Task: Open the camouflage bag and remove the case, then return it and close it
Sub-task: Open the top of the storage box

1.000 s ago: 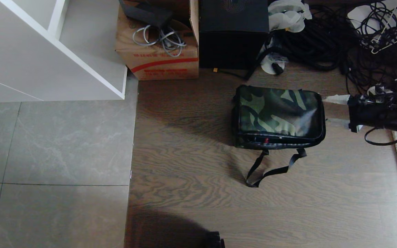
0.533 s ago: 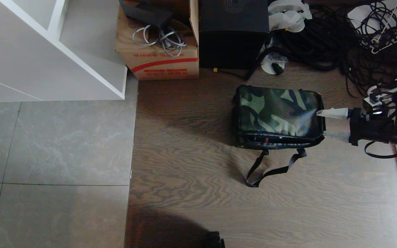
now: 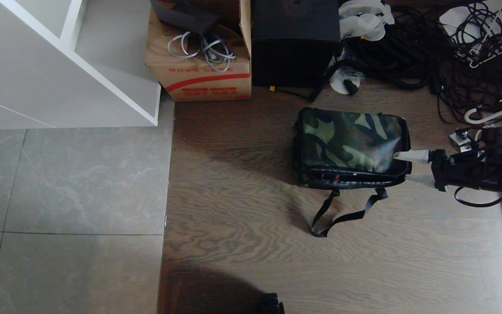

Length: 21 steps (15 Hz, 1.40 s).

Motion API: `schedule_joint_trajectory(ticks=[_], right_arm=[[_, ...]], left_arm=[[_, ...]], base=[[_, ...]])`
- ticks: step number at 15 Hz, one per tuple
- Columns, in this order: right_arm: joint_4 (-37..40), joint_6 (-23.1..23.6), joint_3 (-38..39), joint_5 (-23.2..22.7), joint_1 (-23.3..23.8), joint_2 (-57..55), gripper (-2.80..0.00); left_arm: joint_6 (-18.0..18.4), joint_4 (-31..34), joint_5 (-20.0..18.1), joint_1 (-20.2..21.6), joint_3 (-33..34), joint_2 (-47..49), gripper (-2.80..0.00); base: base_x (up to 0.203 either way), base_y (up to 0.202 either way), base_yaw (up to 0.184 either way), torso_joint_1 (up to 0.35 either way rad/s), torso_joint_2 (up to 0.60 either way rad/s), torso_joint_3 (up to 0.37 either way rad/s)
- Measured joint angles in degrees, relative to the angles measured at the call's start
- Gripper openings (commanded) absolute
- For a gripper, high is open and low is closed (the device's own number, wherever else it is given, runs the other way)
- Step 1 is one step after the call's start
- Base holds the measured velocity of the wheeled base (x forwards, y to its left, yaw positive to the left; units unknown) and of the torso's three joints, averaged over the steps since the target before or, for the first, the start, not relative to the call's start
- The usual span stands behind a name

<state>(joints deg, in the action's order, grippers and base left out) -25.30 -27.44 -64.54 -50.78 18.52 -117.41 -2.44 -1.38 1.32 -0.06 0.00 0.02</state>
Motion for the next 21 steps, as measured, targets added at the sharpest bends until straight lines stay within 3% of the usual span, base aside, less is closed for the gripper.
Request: schedule_joint_trajectory(ticks=[8, 13, 17, 21], right_arm=[[-0.38, 5.42, -4.04, 3.9, 0.68, -5.72, 0.0], [-0.35, 4.08, -6.81, 3.83, 0.59, -7.72, 0.0], [-1.01, -1.72, -9.06, 3.78, 0.39, -7.4, 0.0], [-1.44, -2.59, -9.39, 3.84, -0.59, -6.93, 0.0]], left_arm=[[0.02, 0.0, -0.03, -0.03, 0.0, 0.0, -2.8], [0.03, 0.0, -0.06, 0.02, 0.0, 0.0, -2.8], [0.03, 0.0, -0.05, 0.02, 0.0, 0.0, -2.8], [0.03, 0.0, -0.05, 0.02, 0.0, 0.0, -2.8]], base=[[0.0, 0.0, 0.0, 0.0, 0.0, 0.0], [0.0, 0.0, 0.0, 0.0, 0.0, 0.0], [0.0, 0.0, 0.0, 0.0, 0.0, 0.0], [0.0, 0.0, 0.0, 0.0, 0.0, 0.0]])
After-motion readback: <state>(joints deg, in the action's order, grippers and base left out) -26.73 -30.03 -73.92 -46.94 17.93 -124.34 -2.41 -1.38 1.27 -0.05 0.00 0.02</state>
